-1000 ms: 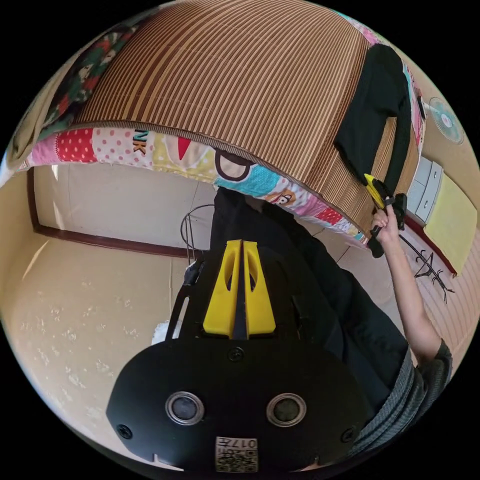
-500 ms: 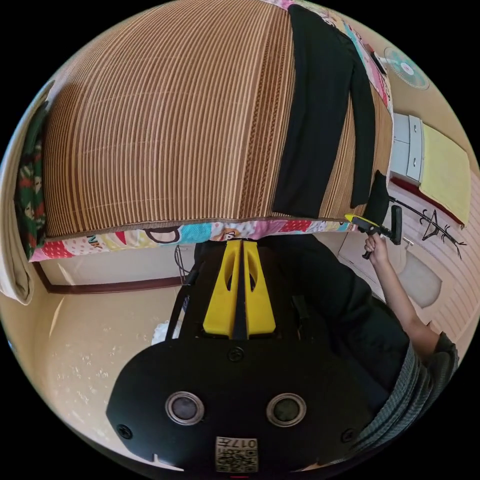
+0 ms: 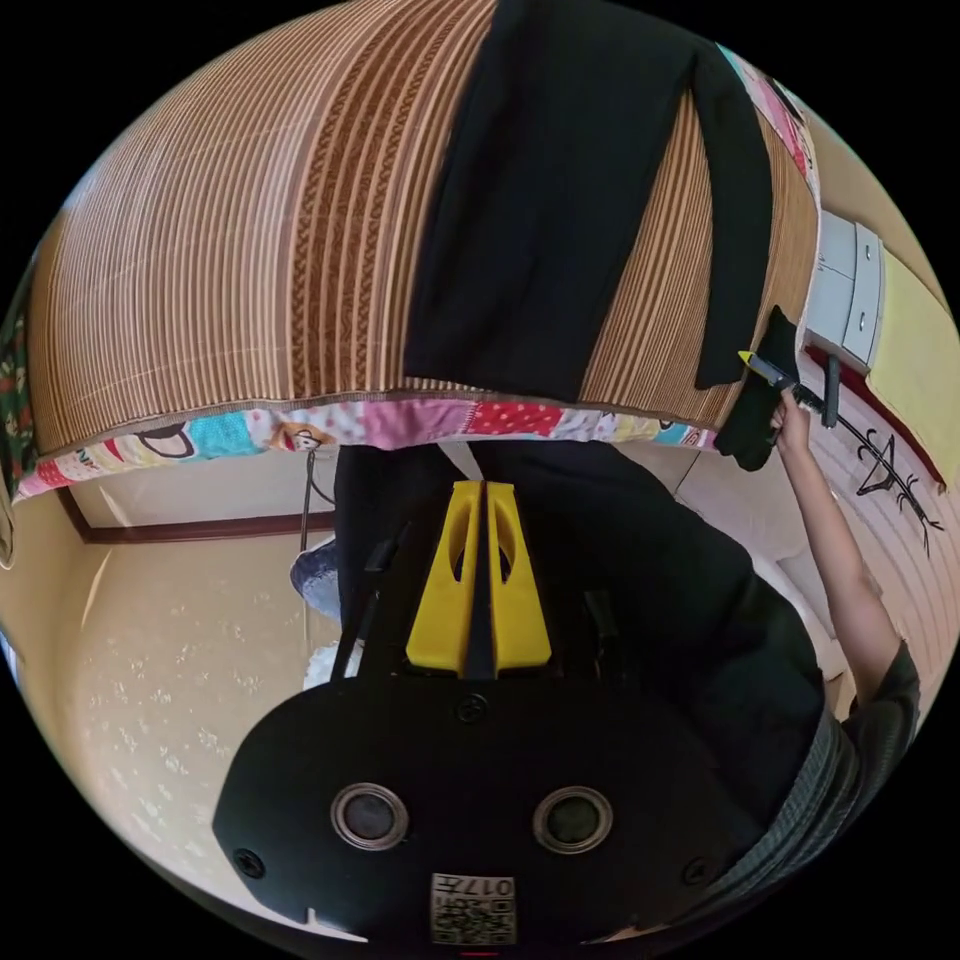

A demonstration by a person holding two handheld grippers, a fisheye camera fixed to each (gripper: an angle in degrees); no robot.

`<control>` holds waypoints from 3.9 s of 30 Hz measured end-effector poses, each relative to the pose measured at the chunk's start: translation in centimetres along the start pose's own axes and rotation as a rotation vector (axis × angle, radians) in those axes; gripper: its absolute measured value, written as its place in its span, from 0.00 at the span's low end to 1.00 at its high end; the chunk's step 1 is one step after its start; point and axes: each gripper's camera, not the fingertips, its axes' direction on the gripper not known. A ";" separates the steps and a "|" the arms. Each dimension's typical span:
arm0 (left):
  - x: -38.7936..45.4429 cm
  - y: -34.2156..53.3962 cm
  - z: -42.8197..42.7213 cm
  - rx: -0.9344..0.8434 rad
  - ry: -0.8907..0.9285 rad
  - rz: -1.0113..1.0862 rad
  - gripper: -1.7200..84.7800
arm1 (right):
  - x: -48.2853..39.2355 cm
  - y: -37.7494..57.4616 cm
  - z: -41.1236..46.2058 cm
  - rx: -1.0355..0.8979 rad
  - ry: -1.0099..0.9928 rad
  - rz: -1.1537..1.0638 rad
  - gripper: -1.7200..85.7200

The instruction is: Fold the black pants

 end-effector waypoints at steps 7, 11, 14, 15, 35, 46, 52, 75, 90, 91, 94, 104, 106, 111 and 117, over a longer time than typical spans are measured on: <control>11.4 -4.4 -0.3 0.076 0.059 0.173 0.04 | -0.4 7.7 -3.3 0.140 -0.563 -0.046 0.05; 19.7 -6.5 -2.0 0.162 0.148 0.324 0.13 | -2.1 9.4 -6.4 0.223 -0.817 -0.084 0.05; 24.6 -8.3 -3.2 0.205 0.196 0.391 0.19 | -5.0 8.9 -8.9 0.239 -0.887 -0.238 0.05; 25.3 -8.7 -3.6 0.224 0.187 0.394 0.20 | -6.2 8.5 -9.8 0.237 -0.920 -0.321 0.05; 24.3 -12.4 -4.5 0.259 0.182 0.327 0.03 | 2.5 -26.2 -10.6 0.244 -0.922 -0.244 0.16; 20.7 -14.1 -5.6 0.295 0.393 0.246 0.03 | -11.3 -35.4 -17.1 0.558 -0.339 -0.076 0.06; 14.1 -11.2 -8.2 0.394 0.472 0.070 0.02 | -30.0 -33.5 -20.7 0.660 -0.232 -0.473 0.05; -0.3 -13.5 -14.4 0.238 0.223 0.052 0.07 | -26.7 -3.5 11.0 0.112 -0.670 -0.137 0.11; -4.6 -11.6 -19.2 0.203 0.737 0.382 0.05 | -26.7 -0.3 7.3 0.201 -0.860 -0.189 0.03; -5.5 -11.5 -19.2 0.205 0.756 0.375 0.06 | -26.7 0.2 7.8 0.186 -0.752 -0.172 0.03; -7.7 -11.7 -18.2 0.187 0.557 0.212 0.07 | -26.5 0.1 12.3 0.047 -0.593 -0.079 0.03; -5.7 -10.1 -20.2 0.222 0.235 0.166 0.09 | -27.8 -2.7 14.2 0.108 -0.638 -0.029 0.10; -5.7 -9.5 -20.9 0.278 0.254 0.144 0.09 | -28.8 -4.0 15.4 0.061 -0.622 -0.066 0.09; -5.9 -10.6 -20.3 0.210 0.305 0.106 0.08 | -27.7 -4.4 14.8 0.026 -0.678 -0.109 0.05; -5.3 -8.9 -21.3 0.190 0.548 0.329 0.04 | -25.0 0.7 8.8 0.214 -0.727 -0.153 0.05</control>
